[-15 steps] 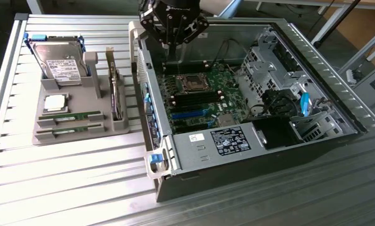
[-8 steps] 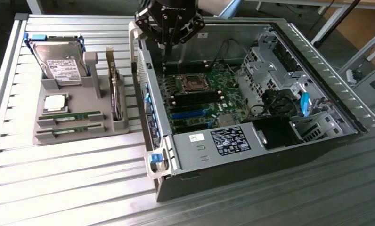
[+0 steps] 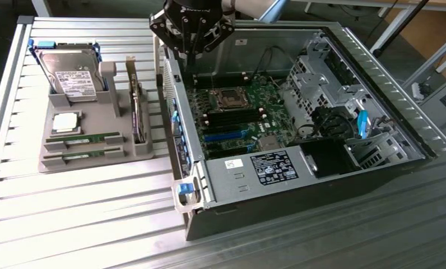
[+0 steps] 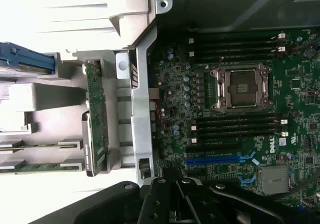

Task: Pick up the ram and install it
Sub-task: 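Reach for the ram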

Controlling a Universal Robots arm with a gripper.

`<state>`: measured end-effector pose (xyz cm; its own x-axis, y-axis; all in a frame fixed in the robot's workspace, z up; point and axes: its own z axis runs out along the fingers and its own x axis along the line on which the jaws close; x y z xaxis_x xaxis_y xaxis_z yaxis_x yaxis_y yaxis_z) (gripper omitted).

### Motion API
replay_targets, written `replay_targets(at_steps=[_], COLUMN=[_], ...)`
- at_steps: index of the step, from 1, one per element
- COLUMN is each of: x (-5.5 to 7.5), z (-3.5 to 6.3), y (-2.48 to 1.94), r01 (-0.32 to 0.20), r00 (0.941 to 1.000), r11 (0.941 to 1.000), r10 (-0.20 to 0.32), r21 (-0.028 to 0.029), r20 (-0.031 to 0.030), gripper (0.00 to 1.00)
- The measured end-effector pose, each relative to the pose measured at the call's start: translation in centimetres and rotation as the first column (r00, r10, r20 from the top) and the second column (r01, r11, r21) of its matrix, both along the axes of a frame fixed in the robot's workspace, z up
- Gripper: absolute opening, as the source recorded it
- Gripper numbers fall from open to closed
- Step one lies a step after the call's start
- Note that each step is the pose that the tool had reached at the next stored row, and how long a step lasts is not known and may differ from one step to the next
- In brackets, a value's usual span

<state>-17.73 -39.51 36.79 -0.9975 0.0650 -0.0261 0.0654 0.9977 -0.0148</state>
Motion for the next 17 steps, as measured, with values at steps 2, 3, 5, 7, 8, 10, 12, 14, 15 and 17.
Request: replay_targets(at_steps=[2, 3, 5, 7, 8, 10, 12, 14, 15, 17], x=[-0.1, -0.1, -0.4, -0.6, -0.6, -0.8, -0.9, -1.1, -1.2, -1.3], z=[0.00, 0.00, 0.00, 0.00, 0.00, 0.00, 0.00, 0.00, 0.00, 0.00], y=[0.00, 0.00, 0.00, 0.00, 0.00, 0.00, 0.00, 0.00, 0.00, 0.00], r01=[0.000, 0.000, 0.000, 0.000, 0.000, 0.000, 0.000, 0.000, 0.000, 0.000], r00=[1.0000, 1.0000, 1.0000, 1.0000, 1.0000, 1.0000, 1.0000, 1.0000, 1.0000, 1.0000], r11=[1.0000, 1.0000, 1.0000, 1.0000, 1.0000, 1.0000, 1.0000, 1.0000, 1.0000, 1.0000], r10=[0.000, 0.000, 0.000, 0.000, 0.000, 0.000, 0.000, 0.000, 0.000, 0.000], r21=[0.0000, -0.0001, -0.0001, -0.0001, 0.0000, 0.0000, -0.0001, 0.0000, 0.0000, 0.0000], r20=[0.0000, -0.0001, 0.0000, 0.0000, 0.0000, 0.0000, 0.0000, 0.0000, 0.0000, 0.0000], gripper=[0.10, 0.10, 0.10, 0.10, 0.10, 0.10, 0.10, 0.10, 0.10, 0.10])
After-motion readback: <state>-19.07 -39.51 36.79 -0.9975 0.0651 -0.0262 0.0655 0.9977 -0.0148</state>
